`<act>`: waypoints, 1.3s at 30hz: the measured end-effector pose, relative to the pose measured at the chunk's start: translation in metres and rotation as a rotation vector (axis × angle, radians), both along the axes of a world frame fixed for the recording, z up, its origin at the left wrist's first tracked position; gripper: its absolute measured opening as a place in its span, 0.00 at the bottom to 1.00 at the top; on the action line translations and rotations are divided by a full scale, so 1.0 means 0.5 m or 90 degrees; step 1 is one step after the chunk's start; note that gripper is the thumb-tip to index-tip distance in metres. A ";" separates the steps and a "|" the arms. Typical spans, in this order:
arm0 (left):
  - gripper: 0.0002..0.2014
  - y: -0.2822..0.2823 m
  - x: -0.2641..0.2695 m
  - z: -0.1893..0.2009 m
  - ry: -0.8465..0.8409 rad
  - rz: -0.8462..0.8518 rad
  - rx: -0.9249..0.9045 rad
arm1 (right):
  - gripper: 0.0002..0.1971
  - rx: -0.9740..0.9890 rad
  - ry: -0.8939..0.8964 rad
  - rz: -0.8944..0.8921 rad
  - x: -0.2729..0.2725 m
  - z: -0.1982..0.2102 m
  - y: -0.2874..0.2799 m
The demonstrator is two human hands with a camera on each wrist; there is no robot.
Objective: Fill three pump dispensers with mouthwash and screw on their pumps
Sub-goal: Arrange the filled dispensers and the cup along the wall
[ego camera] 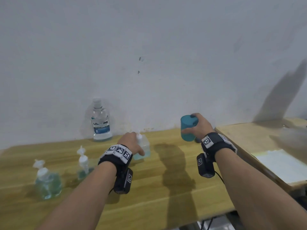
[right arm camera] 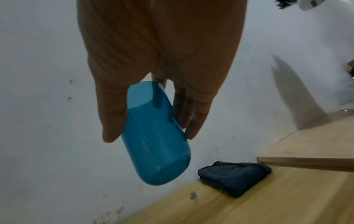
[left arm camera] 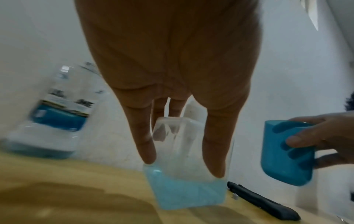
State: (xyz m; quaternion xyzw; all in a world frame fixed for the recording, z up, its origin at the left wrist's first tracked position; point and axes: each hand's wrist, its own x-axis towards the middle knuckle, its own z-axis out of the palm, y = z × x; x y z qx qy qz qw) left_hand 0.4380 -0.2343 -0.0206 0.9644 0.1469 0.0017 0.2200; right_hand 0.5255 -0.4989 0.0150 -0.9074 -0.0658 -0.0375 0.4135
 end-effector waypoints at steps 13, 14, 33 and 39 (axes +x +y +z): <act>0.40 -0.054 0.297 -0.016 0.005 -0.068 0.047 | 0.42 -0.044 0.025 0.011 0.231 -0.047 0.051; 0.40 -0.055 0.313 -0.022 -0.006 -0.066 0.031 | 0.43 -0.044 0.029 0.016 0.246 -0.054 0.061; 0.35 -0.092 0.429 -0.088 -0.070 -0.058 0.061 | 0.39 -0.009 0.080 0.004 0.355 -0.152 0.086; 0.34 -0.100 0.433 -0.088 -0.076 -0.051 0.074 | 0.41 -0.029 0.066 0.001 0.365 -0.159 0.104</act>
